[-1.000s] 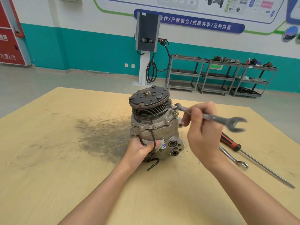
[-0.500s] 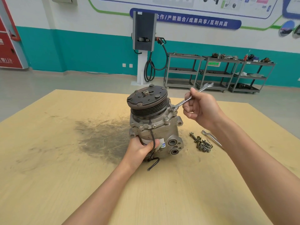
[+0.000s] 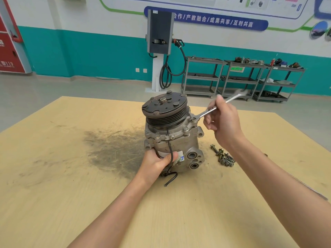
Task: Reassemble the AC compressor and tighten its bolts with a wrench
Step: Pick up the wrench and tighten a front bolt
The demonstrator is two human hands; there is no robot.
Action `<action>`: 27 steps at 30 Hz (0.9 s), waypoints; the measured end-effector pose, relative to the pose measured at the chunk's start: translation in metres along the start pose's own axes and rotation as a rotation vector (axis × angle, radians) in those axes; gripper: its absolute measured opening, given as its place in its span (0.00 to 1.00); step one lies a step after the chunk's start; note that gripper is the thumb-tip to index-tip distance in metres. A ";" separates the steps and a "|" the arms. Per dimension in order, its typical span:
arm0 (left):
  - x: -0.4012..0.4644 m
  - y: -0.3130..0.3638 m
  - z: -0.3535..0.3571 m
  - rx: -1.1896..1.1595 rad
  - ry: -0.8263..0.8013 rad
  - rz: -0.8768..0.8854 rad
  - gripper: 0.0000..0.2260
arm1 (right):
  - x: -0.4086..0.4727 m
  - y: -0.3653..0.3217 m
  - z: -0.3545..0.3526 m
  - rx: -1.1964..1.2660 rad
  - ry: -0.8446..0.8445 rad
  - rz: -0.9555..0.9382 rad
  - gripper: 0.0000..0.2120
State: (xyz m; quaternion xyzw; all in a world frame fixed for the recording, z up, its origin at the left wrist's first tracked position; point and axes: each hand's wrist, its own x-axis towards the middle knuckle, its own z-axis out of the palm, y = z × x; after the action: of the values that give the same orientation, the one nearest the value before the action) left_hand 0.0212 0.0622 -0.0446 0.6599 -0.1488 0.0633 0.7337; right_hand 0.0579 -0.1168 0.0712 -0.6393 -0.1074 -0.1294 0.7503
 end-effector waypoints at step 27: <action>0.000 0.000 -0.001 0.000 -0.012 0.007 0.14 | -0.039 0.011 0.000 -0.179 0.115 -0.431 0.14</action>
State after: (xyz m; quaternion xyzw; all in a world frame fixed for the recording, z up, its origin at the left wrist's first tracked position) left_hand 0.0214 0.0632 -0.0449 0.6597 -0.1553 0.0619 0.7327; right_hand 0.0253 -0.1127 0.0479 -0.6573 -0.1865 -0.3316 0.6506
